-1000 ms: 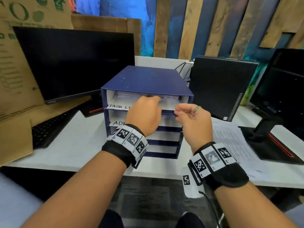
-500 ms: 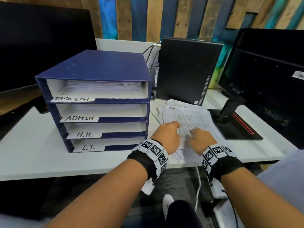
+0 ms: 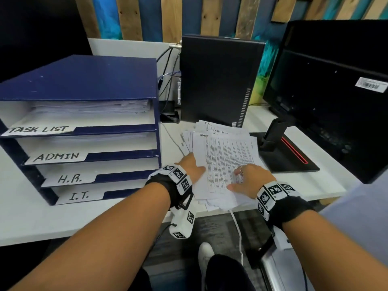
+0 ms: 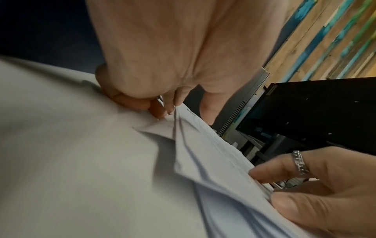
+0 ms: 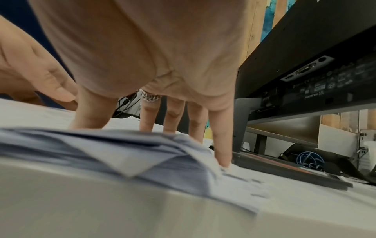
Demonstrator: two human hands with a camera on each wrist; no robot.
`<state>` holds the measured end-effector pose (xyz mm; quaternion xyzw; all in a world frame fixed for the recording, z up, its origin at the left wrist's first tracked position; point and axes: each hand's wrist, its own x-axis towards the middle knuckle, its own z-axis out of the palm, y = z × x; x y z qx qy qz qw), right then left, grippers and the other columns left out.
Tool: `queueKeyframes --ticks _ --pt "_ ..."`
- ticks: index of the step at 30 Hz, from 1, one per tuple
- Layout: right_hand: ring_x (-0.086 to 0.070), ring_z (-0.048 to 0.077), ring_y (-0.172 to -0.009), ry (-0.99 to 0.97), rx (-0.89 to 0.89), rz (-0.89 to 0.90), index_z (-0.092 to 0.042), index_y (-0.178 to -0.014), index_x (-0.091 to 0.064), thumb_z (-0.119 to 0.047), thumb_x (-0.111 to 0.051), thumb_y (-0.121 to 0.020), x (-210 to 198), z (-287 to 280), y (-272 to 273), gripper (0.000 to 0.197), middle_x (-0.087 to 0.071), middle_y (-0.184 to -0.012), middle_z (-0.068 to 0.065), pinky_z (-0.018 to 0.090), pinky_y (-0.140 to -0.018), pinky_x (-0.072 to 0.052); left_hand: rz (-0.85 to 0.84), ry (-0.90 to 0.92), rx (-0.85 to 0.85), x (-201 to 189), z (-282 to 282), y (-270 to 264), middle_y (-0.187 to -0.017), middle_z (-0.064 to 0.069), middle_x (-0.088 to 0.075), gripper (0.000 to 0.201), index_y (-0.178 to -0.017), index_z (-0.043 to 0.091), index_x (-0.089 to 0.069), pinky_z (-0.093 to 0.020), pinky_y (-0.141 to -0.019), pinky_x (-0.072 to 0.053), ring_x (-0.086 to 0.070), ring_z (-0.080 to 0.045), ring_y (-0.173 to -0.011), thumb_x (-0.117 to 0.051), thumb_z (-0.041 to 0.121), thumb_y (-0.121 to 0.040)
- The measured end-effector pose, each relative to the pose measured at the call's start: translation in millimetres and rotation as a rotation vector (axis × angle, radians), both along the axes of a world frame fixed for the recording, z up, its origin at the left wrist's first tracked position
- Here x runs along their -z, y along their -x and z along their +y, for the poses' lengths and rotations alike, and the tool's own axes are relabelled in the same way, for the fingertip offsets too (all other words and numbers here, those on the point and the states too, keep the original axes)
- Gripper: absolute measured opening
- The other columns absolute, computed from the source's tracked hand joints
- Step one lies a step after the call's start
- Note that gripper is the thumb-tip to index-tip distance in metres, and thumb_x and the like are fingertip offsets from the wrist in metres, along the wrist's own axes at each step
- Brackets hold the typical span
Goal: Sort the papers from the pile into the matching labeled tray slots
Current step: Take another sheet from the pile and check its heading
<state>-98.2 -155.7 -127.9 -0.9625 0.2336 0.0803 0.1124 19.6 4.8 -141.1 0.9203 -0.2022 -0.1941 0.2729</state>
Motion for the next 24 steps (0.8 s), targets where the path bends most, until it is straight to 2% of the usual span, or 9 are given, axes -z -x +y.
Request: queueKeyframes --ticks 4,7,9,12,14,16,20,22,24 --pt "-0.06 0.017 -0.112 0.046 -0.032 0.008 -0.028 -0.129 -0.06 -0.061 -0.075 -0.075 -1 -4 -3 0.065 -0.06 -0.131 -0.005 0.031 -0.096 -0.048 0.038 0.008 -0.034 -3 2 -5 -0.136 -0.013 -0.047 0.054 -0.141 0.01 -0.038 -0.032 -0.097 -0.048 -0.054 -0.028 -0.119 -0.056 0.031 -0.094" --pt "-0.057 0.019 -0.118 0.092 -0.06 0.061 -0.026 -0.133 -0.057 -0.064 -0.074 -0.075 -4 -6 -9 0.072 -0.056 -0.135 -0.002 0.033 -0.1 -0.048 0.059 -0.041 -0.055 -4 -3 -6 -0.138 -0.017 -0.043 0.064 -0.148 0.011 -0.029 -0.038 -0.102 -0.046 -0.05 -0.032 -0.123 -0.055 0.034 -0.095" --pt "-0.054 0.025 -0.123 0.106 -0.057 0.114 -0.023 -0.139 -0.052 -0.067 -0.073 -0.073 -5 -7 -13 0.082 -0.049 -0.14 0.002 0.039 -0.104 -0.047 0.052 -0.009 -0.09 -1 -5 -5 -0.138 -0.018 -0.041 0.07 -0.151 0.017 -0.023 -0.041 -0.101 -0.047 -0.052 -0.033 -0.12 -0.059 0.034 -0.093" --pt "-0.052 0.026 -0.126 0.115 -0.046 0.147 -0.021 -0.139 -0.05 -0.069 -0.075 -0.07 -6 -10 -20 0.088 -0.049 -0.14 0.004 0.041 -0.107 -0.046 0.012 0.104 -0.092 6 -5 -3 -0.133 -0.017 -0.041 0.065 -0.147 0.026 -0.028 -0.031 -0.089 -0.048 -0.057 -0.029 -0.097 -0.062 0.024 -0.091" --pt "-0.053 0.024 -0.127 0.113 -0.045 0.152 -0.021 -0.138 -0.05 -0.068 -0.076 -0.07 -5 -12 -22 0.086 -0.052 -0.14 0.003 0.04 -0.108 -0.044 -0.013 0.089 -0.054 7 -2 -1 -0.13 -0.015 -0.04 0.056 -0.142 0.025 -0.033 -0.028 -0.081 -0.046 -0.052 -0.023 -0.082 -0.059 0.024 -0.092" --pt "-0.053 0.022 -0.126 0.107 -0.038 0.156 -0.023 -0.139 -0.048 -0.069 -0.076 -0.069 -4 -14 -24 0.088 -0.054 -0.139 0.0 0.037 -0.107 -0.043 -0.029 0.019 0.003 4 -1 -4 -0.132 -0.016 -0.037 0.054 -0.145 0.026 -0.033 -0.028 -0.087 -0.046 -0.051 -0.025 -0.089 -0.054 0.027 -0.095" --pt "-0.053 0.02 -0.125 0.078 -0.019 0.164 -0.025 -0.141 -0.044 -0.067 -0.077 -0.069 -4 -14 -26 0.09 -0.054 -0.14 -0.003 0.036 -0.106 -0.042 -0.063 -0.102 0.098 0 -1 -3 -0.143 -0.012 -0.028 0.049 -0.146 0.027 -0.033 -0.02 -0.092 -0.035 -0.044 -0.029 -0.118 -0.046 0.025 -0.099" --pt "-0.053 0.02 -0.126 0.076 -0.012 0.161 -0.025 -0.141 -0.044 -0.066 -0.078 -0.069 -3 -14 -27 0.089 -0.054 -0.14 -0.003 0.038 -0.108 -0.041 -0.074 -0.126 0.098 1 -1 1 -0.156 -0.01 -0.011 0.053 -0.145 0.041 -0.034 -0.031 -0.108 -0.031 -0.032 -0.036 -0.132 -0.048 0.024 -0.097" --pt "-0.052 0.021 -0.127 0.071 -0.004 0.164 -0.025 -0.141 -0.044 -0.065 -0.079 -0.07 -2 -13 -27 0.089 -0.054 -0.141 -0.003 0.039 -0.109 -0.04 -0.056 -0.139 0.122 -3 -4 6 -0.161 -0.006 0.01 0.064 -0.145 0.049 -0.031 -0.051 -0.117 -0.02 -0.013 -0.042 -0.141 -0.046 0.014 -0.094"
